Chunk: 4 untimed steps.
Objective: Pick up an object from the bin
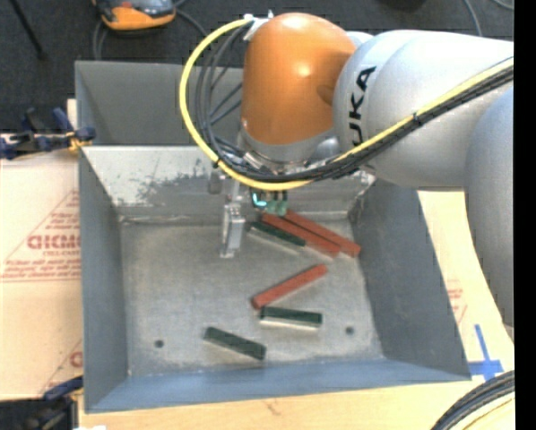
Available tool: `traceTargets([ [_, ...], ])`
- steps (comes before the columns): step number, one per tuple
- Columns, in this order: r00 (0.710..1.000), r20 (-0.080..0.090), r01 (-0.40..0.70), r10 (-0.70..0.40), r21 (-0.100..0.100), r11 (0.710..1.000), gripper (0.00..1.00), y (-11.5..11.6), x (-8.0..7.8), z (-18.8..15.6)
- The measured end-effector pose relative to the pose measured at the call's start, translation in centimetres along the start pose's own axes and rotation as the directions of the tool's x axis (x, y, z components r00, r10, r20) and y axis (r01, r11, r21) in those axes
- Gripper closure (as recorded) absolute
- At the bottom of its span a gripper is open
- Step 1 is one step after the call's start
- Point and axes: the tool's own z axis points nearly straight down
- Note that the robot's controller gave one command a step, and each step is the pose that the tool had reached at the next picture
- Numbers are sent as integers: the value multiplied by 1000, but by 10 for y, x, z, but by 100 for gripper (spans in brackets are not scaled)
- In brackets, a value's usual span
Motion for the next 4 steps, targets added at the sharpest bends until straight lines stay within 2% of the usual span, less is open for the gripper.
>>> traceTargets([
  [1, 1000, 9, -3, 3, -1, 1000, 0, -1, -1, -5],
  [2, 997, 10, -74, 74, -2, 997, 0, -13, 47, 62],
  [3, 998, -5, -68, 68, 3, 998, 0, -26, 93, 120],
  [4, 972, 5, 235, -236, 3, 972, 0, -53, 108, 107],
])
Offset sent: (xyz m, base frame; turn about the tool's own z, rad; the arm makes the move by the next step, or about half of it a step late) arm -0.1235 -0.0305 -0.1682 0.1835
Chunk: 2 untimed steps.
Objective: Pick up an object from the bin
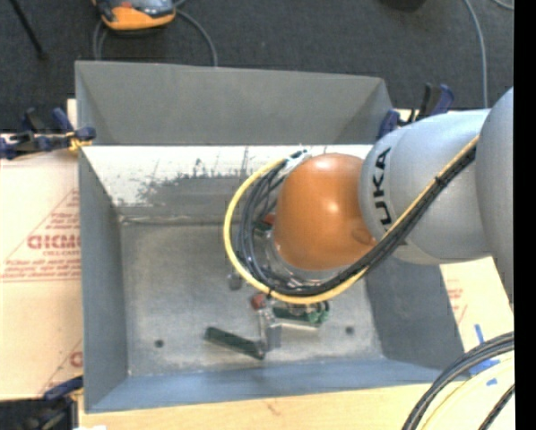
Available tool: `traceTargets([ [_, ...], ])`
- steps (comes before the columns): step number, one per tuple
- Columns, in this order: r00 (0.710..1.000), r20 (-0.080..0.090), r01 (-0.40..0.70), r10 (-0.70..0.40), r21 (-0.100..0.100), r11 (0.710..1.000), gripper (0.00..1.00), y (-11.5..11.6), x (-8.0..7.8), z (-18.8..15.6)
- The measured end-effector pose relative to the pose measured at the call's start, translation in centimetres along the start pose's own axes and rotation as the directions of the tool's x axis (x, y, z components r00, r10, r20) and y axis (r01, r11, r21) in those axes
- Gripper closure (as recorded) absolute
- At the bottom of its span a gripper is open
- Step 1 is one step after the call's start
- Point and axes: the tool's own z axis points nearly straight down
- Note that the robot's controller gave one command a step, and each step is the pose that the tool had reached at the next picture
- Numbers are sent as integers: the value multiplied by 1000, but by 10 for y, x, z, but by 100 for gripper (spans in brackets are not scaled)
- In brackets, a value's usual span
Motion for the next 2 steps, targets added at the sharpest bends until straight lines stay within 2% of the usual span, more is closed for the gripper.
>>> traceTargets([
  [1, 937, 2, -349, 349, -2, 937, 0, 6, 12, 48],
  [2, 999, -1, -36, 36, -1, 999, 100, 3, 21, 61],
])
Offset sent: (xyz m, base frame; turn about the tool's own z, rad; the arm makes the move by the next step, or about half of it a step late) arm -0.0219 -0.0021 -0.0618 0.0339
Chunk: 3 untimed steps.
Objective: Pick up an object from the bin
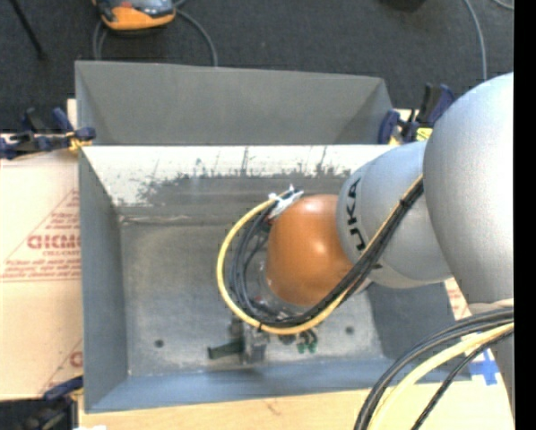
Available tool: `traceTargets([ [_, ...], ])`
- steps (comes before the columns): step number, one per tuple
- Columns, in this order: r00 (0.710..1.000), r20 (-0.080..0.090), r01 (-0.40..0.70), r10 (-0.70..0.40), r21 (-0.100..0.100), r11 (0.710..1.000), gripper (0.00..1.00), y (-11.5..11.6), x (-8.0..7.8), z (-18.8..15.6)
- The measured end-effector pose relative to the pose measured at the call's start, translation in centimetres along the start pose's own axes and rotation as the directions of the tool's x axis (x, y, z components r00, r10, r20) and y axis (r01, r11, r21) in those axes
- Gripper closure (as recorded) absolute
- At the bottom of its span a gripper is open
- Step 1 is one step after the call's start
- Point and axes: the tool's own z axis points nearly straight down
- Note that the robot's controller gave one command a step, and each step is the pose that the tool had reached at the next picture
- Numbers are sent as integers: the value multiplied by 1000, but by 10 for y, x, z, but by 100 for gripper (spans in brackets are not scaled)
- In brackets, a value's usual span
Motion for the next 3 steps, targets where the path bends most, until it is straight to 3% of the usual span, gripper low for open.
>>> traceTargets([
  [2, 1000, -4, -1, 1, 0, 1000, 100, 0, 1, -4],
  [3, 1000, -10, -1, 1, 0, 1000, 100, 0, 3, -27],
])
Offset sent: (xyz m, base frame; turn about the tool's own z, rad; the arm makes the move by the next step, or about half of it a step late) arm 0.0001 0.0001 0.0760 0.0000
